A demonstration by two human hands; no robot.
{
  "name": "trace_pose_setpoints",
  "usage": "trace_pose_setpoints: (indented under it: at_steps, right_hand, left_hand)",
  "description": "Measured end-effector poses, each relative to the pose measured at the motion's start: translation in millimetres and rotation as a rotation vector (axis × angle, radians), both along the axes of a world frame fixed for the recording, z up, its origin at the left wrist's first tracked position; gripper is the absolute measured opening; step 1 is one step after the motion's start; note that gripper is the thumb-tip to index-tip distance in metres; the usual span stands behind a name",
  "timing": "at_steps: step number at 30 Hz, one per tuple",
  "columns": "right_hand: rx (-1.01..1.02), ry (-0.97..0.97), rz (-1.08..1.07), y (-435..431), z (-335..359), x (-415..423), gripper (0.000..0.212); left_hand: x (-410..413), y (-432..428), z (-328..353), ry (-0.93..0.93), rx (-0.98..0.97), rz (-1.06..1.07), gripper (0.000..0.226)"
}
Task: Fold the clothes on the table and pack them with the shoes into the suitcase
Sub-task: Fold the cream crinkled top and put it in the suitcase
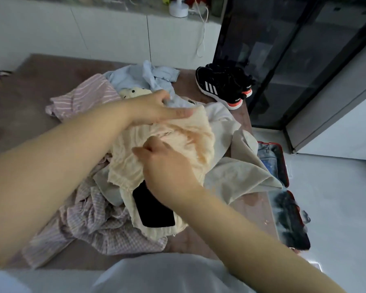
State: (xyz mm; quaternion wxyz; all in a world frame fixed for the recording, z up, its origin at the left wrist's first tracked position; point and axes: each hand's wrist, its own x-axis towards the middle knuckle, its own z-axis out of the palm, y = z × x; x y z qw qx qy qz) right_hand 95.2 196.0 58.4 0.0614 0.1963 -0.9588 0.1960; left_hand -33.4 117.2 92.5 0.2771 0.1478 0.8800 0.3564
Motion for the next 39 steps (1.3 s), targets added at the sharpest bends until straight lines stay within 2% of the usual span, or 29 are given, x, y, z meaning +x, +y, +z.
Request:
trace_pose_setpoints:
  at_steps: [2, 4, 7, 10, 12, 16, 18, 22, 26, 29, 31, 33, 34, 35, 37, 39]
  right_hand:
    - [0.164, -0.053, 0.114, -28.3, -6.6, 3.6, 0.032]
    - [0.266, -0.164, 0.161, -48.2, -16.0, 5.2, 0.036]
    - [0.337, -0.334, 0.174, -61.2, -31.2, 13.2, 0.045]
    - [0.303, -0.349, 0.287, -56.6, -41.8, 25.7, 0.05]
    - [0.239, -0.349, 0.298, -48.4, -44.5, 31.0, 0.052]
    - [0.115, -0.457, 0.319, -36.9, -35.5, 36.2, 0.055]
    - [0.094, -0.52, 0.333, -26.0, -23.0, 38.8, 0.058]
    - [0.064, -0.629, 0.276, 10.1, 5.3, 43.4, 0.058]
    - [-0.041, -0.549, -0.018, 33.8, 7.4, 33.1, 0.043]
    - [-0.19, -0.395, -0.335, 44.9, -15.9, -0.6, 0.052]
    - [-0.316, -0.46, -0.507, 48.0, -34.4, -26.1, 0.065]
    - [-0.424, -0.57, -0.613, 48.2, -52.7, -47.0, 0.061]
    - [-0.442, -0.593, -0.632, 49.1, -59.2, -53.3, 0.048]
    - [-0.471, -0.592, -0.642, 50.8, -62.6, -56.4, 0.033]
    - [-0.622, -0.564, -0.643, 58.9, -63.2, -57.9, 0.024]
    - [-0.828, -0.524, -0.645, 69.3, -55.3, -56.8, 0.022]
  left_hand:
    - [7.2, -11.6, -10.1, 0.067, -0.115, -0.064, 0.131]
    - [18.3, -22.4, -27.5, 0.121, -0.158, -0.128, 0.121]
    - [31.1, -35.9, -51.2, 0.17, -0.063, -0.085, 0.116]
    - [36.9, -46.5, -59.0, 0.397, 0.017, 0.055, 0.106]
    - [41.7, -45.5, -58.7, 0.466, -0.006, -0.003, 0.095]
    - [52.9, -25.9, -68.8, 0.379, -0.388, -0.17, 0.085]
    - [51.8, -24.4, -78.5, 0.442, -0.438, -0.165, 0.077]
    - [37.8, -36.8, -72.7, 0.331, -0.138, 0.043, 0.038]
    - [11.0, -61.8, -52.6, 0.055, 0.238, 0.224, 0.017]
    - [-8.9, -82.2, -44.5, -0.168, 0.561, 0.276, 0.02]
    - [-20.4, -88.0, -42.4, -0.306, 0.741, 0.302, 0.029]
    - [-28.6, -89.0, -46.3, -0.358, 0.762, 0.366, 0.035]
    - [-31.6, -89.0, -51.8, -0.342, 0.708, 0.409, 0.037]
    - [-34.4, -89.4, -59.5, -0.294, 0.629, 0.466, 0.039]
    - [-37.5, -90.5, -71.2, -0.173, 0.521, 0.587, 0.04]
    - [-41.9, -91.6, -75.7, -0.117, 0.591, 0.638, 0.04]
